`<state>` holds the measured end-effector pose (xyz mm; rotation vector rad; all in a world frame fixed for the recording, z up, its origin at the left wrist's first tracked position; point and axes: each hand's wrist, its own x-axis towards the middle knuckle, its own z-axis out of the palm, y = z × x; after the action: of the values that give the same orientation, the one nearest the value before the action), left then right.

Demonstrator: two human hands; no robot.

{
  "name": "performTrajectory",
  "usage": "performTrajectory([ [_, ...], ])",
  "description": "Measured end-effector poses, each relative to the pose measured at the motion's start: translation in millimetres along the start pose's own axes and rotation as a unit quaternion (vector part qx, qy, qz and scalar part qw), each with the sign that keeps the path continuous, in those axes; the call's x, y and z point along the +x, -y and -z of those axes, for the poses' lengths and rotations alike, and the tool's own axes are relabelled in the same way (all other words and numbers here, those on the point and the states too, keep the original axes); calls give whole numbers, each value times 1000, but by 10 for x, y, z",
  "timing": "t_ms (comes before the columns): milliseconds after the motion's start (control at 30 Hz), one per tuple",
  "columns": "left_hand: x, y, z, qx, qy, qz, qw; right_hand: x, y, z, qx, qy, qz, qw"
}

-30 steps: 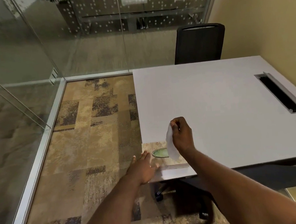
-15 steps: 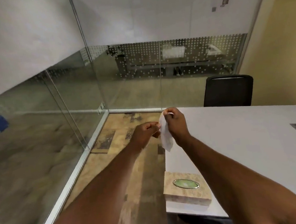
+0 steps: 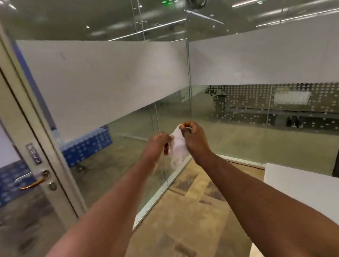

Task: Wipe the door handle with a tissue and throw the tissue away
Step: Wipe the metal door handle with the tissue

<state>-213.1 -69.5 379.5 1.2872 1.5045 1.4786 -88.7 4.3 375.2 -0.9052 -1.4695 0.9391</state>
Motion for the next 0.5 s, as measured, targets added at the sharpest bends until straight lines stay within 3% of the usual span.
performTrajectory([
  [233,-327,-242,1285,-17,-101,4,995,-259,532,-1207,73,111,0,991],
  [500,-615,-273,2624,43,-181,-17,982,-586,904,-2483,122,180,15,976],
])
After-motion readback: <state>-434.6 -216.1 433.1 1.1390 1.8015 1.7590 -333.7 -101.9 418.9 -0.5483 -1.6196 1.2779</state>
